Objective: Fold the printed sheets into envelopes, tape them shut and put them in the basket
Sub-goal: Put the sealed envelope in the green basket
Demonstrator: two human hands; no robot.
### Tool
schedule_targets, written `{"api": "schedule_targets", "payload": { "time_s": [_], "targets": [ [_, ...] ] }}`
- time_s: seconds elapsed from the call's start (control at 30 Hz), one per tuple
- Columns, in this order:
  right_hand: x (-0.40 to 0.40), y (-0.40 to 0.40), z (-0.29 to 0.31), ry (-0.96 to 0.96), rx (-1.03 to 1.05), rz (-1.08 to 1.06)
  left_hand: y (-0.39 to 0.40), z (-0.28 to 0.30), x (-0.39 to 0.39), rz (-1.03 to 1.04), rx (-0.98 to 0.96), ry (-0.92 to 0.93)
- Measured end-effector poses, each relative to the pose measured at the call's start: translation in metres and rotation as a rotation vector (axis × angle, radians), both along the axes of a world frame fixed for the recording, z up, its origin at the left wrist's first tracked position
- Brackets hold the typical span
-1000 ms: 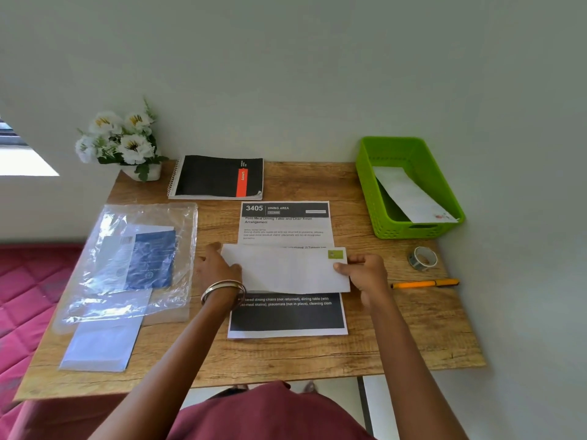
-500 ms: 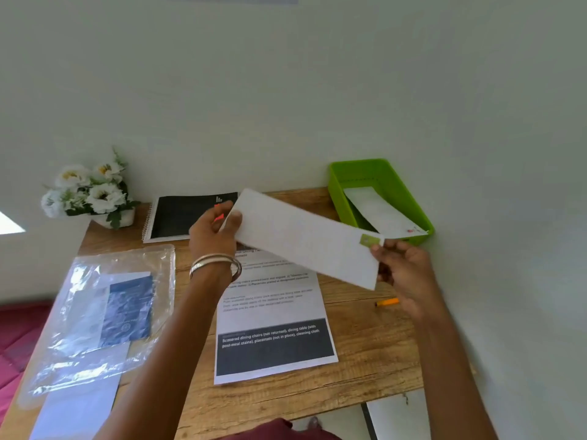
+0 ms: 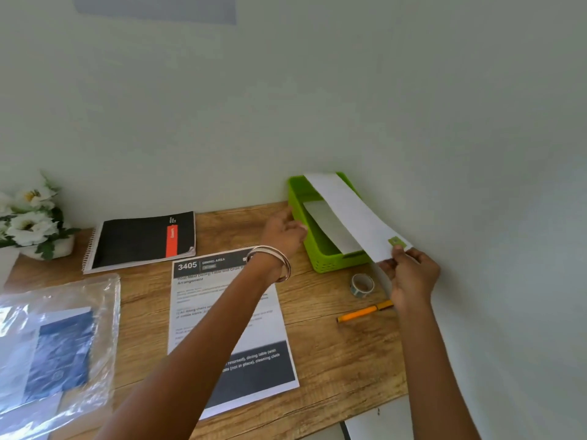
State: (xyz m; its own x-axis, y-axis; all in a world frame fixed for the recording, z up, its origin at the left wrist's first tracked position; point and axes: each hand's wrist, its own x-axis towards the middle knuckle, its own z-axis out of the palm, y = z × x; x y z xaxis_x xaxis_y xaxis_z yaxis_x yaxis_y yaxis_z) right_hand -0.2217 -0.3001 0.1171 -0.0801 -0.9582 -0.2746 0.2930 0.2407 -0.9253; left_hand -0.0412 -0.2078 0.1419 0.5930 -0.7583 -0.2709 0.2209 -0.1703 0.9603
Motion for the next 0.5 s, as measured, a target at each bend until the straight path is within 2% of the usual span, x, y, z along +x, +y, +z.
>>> {"api": "schedule_targets", "payload": {
  "time_s": [0.07,0.23,0.4,0.5],
  "targets": [
    [0.012,-0.009,-0.007,0.029,0.008,-0.002,-0.003,-0.009,-0.005,-0.022,0.037,-0.040],
    [0.032,-0.027,-0.017,0.270,-0.082,0.052,0.006,-0.027,-0.003,-0.051,0.138,-0.177],
    [0.032,-0.029,-0.018,0.669,-0.252,0.143,0.014,-0.039,0.005,-0.037,0.178,-0.198],
    [0.027,-0.031,-0.019,0.711,-0.237,0.122,0.022,-0.044,0.009,-0.033,0.172,-0.217]
  ]
}}
